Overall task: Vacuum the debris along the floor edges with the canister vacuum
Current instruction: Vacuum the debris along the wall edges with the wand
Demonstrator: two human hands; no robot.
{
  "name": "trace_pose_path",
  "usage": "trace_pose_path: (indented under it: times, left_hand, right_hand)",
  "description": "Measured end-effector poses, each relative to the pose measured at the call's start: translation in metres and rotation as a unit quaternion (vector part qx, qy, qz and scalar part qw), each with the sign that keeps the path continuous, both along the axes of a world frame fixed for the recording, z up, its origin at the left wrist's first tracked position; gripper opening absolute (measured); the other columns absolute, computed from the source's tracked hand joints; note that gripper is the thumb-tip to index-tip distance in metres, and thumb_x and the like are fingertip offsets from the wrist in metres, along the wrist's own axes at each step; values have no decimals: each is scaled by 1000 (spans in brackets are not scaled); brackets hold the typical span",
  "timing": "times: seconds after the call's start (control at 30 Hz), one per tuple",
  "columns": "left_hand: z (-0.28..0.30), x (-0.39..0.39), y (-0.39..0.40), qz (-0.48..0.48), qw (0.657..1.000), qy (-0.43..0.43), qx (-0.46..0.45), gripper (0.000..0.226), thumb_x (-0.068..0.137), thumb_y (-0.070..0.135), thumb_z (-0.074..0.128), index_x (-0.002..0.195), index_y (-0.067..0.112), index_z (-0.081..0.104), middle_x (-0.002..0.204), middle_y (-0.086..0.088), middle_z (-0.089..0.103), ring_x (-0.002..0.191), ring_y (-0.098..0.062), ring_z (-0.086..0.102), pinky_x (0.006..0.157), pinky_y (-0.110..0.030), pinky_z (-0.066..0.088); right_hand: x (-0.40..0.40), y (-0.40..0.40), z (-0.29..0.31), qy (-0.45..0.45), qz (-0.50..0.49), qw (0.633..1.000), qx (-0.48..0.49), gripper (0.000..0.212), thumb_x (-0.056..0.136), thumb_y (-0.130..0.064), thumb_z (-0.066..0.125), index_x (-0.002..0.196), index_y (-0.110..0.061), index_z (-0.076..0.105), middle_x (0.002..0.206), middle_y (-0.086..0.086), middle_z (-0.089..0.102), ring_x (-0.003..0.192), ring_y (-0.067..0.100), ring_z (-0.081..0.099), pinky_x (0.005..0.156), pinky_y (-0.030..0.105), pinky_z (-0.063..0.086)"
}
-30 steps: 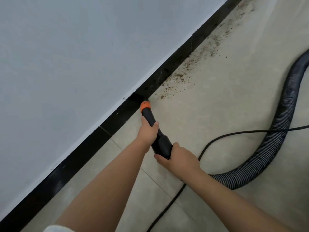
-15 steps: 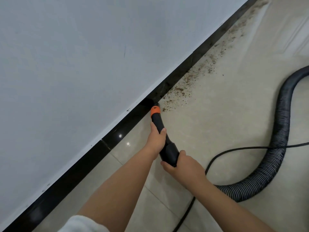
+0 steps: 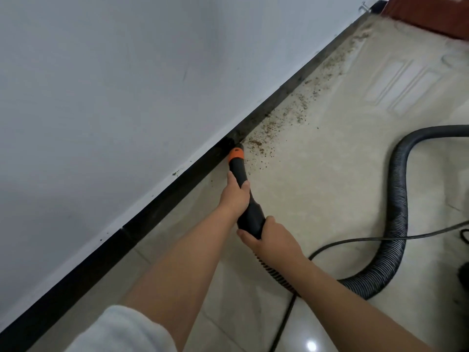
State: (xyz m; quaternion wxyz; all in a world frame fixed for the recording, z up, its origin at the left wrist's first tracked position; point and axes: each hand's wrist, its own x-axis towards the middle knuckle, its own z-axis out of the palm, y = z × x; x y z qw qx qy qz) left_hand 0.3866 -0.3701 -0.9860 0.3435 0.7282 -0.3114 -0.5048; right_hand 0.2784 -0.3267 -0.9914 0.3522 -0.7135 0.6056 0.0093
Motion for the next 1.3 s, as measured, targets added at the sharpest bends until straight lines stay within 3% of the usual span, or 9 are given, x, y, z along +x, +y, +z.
trace_pose_path:
  times: [0.47, 0.73, 0.93, 1.07, 1.3]
  left_hand:
    - [7, -27, -55, -6, 1000, -12, 14, 62, 101, 26, 32, 150, 18, -6, 149, -10, 31, 127, -31, 42, 99, -37, 39]
    - [12, -46, -80, 14, 1000, 5, 17, 64, 100, 27, 36, 150, 20, -3, 150, -9, 30, 129, -32, 40, 106, -43, 37]
    - [19, -64, -64, 69, 996, 38, -41, 66, 97, 29, 44, 150, 22, 4, 149, -7, 32, 129, -32, 40, 106, -47, 37]
    - [28, -81, -31, 107, 989, 63, -86, 74, 93, 20, 51, 149, 22, 4, 138, -6, 43, 112, -26, 50, 95, -37, 45]
    - [36, -75, 46, 286, 949, 121, -52, 75, 91, 18, 53, 149, 17, 6, 137, -10, 44, 116, -26, 50, 100, -35, 42]
  right_hand:
    - [-35, -59, 0, -23, 4, 1000, 4, 41, 86, -52, 54, 93, -14, 40, 76, -5, 46, 67, 13, 48, 58, 28, 39]
    - [-54, -89, 5, -28, 17, 999, 5, 42, 86, -53, 54, 95, -13, 41, 78, -5, 46, 66, 11, 46, 58, 27, 38]
    - [-74, -79, 19, -49, 15, 998, -42, 38, 86, -50, 55, 94, -15, 43, 78, -5, 51, 67, 10, 50, 56, 26, 39]
    - [-99, -53, 26, -81, 23, 996, -39, 34, 84, -45, 59, 96, -16, 45, 84, -2, 57, 74, 13, 55, 63, 28, 43]
    - [-117, -12, 43, -54, 181, 982, 18, 30, 85, -42, 60, 94, -17, 47, 77, -8, 51, 68, 6, 49, 58, 20, 36]
